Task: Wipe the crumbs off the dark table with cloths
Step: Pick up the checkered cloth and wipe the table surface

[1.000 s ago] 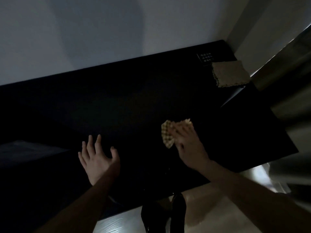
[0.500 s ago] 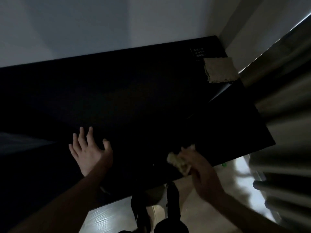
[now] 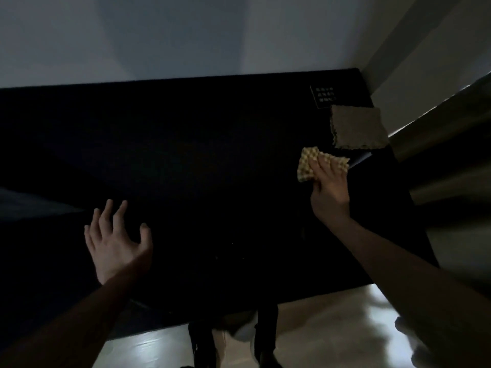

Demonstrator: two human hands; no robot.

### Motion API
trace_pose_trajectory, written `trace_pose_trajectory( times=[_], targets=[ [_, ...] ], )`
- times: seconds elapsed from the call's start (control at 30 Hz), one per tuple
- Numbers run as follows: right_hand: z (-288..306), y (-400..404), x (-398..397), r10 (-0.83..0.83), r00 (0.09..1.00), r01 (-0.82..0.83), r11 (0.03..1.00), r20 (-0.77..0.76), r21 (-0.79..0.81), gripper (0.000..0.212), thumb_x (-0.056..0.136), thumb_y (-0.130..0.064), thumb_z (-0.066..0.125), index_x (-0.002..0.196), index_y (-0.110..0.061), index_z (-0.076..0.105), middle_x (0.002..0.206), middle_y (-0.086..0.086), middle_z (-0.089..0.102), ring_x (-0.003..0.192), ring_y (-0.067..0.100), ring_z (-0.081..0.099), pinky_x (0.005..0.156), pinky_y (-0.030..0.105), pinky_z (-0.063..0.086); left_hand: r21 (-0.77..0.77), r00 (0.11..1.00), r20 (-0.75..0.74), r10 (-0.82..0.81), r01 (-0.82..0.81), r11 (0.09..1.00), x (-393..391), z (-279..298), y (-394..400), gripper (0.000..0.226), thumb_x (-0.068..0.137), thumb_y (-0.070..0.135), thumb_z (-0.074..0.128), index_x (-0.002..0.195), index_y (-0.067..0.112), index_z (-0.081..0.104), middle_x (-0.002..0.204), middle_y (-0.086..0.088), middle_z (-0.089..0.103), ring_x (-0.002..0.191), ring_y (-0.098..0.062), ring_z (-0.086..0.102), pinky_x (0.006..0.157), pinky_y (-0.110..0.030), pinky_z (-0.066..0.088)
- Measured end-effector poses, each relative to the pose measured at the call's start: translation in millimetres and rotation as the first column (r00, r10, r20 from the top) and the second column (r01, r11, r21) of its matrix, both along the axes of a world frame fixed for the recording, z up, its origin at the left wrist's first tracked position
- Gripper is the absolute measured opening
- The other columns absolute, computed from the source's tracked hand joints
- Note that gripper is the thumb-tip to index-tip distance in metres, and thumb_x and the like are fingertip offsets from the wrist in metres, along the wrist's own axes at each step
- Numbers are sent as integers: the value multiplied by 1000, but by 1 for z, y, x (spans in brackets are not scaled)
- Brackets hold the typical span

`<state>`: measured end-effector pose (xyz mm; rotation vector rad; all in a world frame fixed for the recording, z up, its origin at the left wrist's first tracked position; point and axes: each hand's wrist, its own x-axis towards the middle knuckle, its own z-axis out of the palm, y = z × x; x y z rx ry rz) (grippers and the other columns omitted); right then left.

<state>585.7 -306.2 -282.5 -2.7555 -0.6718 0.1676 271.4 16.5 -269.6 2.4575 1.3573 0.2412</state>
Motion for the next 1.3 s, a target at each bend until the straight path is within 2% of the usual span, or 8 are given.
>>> trace_pose_trajectory(
  times=[0.33, 0.47, 0.53, 0.6, 0.7, 0.77, 1.03, 1.3],
  targets=[
    [32, -151, -145, 375, 911, -330, 912, -172, 244, 52, 96, -9, 37, 141, -20, 61, 154, -7, 53, 149, 22, 43, 122, 43, 33, 51, 1000, 3, 8, -9, 999, -1, -6, 1, 66, 82, 48, 46, 145, 27, 43, 159, 0, 32, 152, -22, 19, 124, -44, 11],
    [43, -156, -98, -19, 963, 131, 904, -268, 407, 62, 92, -4, 42, 133, -46, 60, 141, -24, 59, 135, 7, 55, 117, 18, 33, 41, 1000, -27, 6, -4, 999, -1, -8, 4, 66, 82, 50, 43, 145, 29, 41, 159, 0, 31, 152, -21, 18, 124, -44, 9],
    [44, -153, -51, -188, 968, 237, 895, -165, 377, 65, 86, -2, 40, 134, -41, 61, 139, -14, 62, 133, 13, 55, 113, 12, 33, 43, 1000, -15, 14, -13, 999, 0, -9, 3, 66, 82, 50, 43, 145, 30, 41, 159, 1, 31, 152, -20, 18, 124, -43, 9],
    [40, -147, -7, -247, 969, 242, 907, -28, 344, 57, 88, -1, 40, 137, -18, 63, 142, 4, 63, 135, 24, 55, 117, 25, 36, 53, 1000, -11, 9, -9, 999, 1, -9, 2, 66, 82, 50, 43, 145, 29, 42, 159, 1, 32, 152, -21, 19, 124, -42, 9],
    [18, -127, 24, -258, 965, 244, 951, 51, 190, 55, 89, -5, 39, 140, -14, 61, 148, 11, 58, 140, 35, 50, 124, 53, 29, 46, 1000, -1, 4, -4, 999, 1, -6, 2, 66, 83, 49, 43, 145, 28, 42, 159, 1, 32, 152, -20, 18, 124, -42, 10],
    [4, -102, 10, -219, 975, 215, 973, 43, 88, 62, 86, -13, 37, 144, -22, 59, 154, 7, 52, 145, 34, 44, 125, 56, 21, 47, 1000, 5, 6, -6, 999, 0, -5, 1, 66, 82, 49, 44, 145, 27, 43, 159, 0, 32, 152, -21, 19, 124, -43, 11],
    [-1, 13, -90, 277, 956, -258, 950, -96, 174, 64, 90, -10, 43, 149, -33, 51, 164, -11, 35, 157, 16, 22, 130, 44, 12, 23, 1000, -20, 3, -2, 1000, 1, -2, 2, 68, 82, 50, 45, 146, 29, 42, 159, 3, 32, 153, -19, 17, 125, -44, 12],
    [-4, 99, 70, 437, 899, -435, 893, 8, 119, 56, 93, 2, 40, 145, -10, 56, 156, 12, 49, 149, 38, 38, 125, 48, 28, -4, 999, -43, -1, 0, 1000, 2, 0, 4, 69, 83, 52, 43, 148, 32, 37, 161, 5, 27, 154, -15, 11, 126, -45, 11]
  ],
)
